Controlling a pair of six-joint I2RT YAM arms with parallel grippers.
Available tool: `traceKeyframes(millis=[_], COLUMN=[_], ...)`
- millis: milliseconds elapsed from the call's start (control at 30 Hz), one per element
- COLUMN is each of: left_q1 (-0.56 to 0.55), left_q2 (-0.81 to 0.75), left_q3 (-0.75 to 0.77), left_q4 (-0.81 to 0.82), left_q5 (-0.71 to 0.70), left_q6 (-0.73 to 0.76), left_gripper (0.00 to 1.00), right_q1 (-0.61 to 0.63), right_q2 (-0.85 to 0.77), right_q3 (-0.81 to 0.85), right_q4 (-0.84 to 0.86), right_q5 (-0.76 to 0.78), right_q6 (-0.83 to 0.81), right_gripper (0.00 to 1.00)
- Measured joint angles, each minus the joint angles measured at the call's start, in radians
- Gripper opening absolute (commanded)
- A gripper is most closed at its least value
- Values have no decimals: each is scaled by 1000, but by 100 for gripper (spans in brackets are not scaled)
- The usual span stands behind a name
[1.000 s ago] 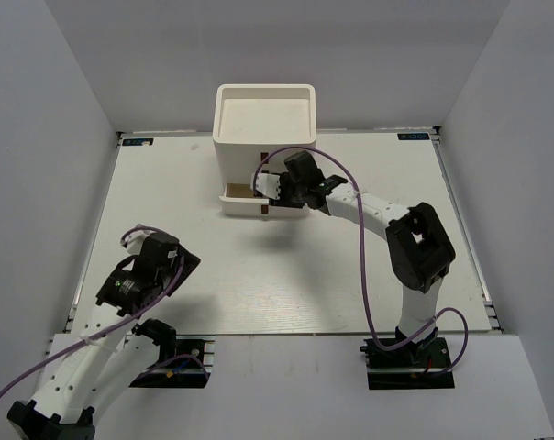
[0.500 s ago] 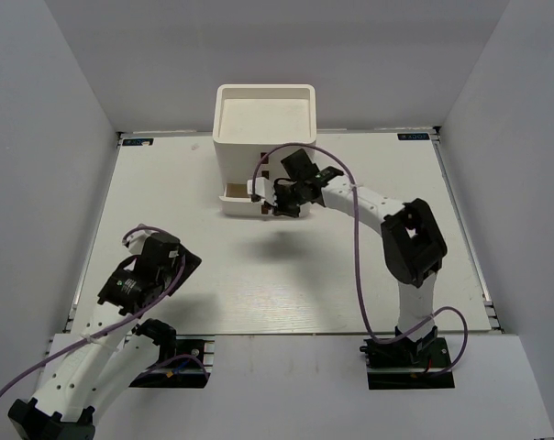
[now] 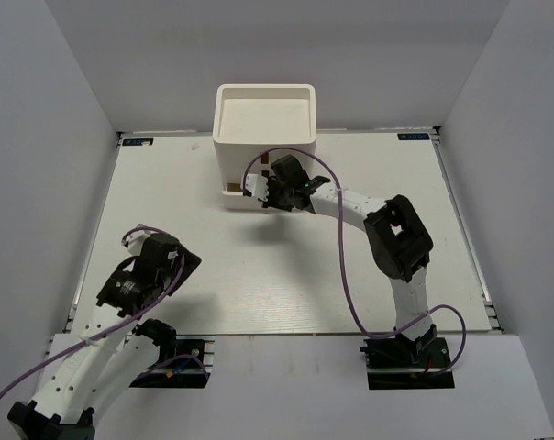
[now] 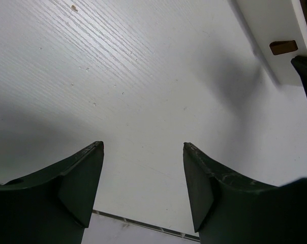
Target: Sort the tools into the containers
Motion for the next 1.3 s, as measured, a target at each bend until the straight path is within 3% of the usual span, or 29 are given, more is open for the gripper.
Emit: traceKeyframes(millis=[833, 1067, 1133, 1167, 1233, 1300], left_q1=[0, 0, -2, -2, -2, -2], left_q2=[10, 9, 9, 9, 10, 13], left_q3=[0, 0, 0, 0, 0, 0], left_q4=[6, 6, 6, 10, 25, 64], left_q5=[11, 11, 11, 13, 21, 40], left_q6=[3, 3, 3, 8, 24, 62], left_gripper=[74, 74, 74, 74, 75, 78], right_q1=[-1, -3, -13, -23, -41, -58], right_q2=[88, 85, 69, 52, -3, -94], right_q3=[-5, -7, -10, -11, -13, -43], right_q4=[176, 179, 140, 92, -47, -158], right_q5=[233, 232, 154, 87, -81, -213], right_q6=[3, 8, 19, 24, 27, 50], right_gripper=[0, 0, 0, 22, 43, 84])
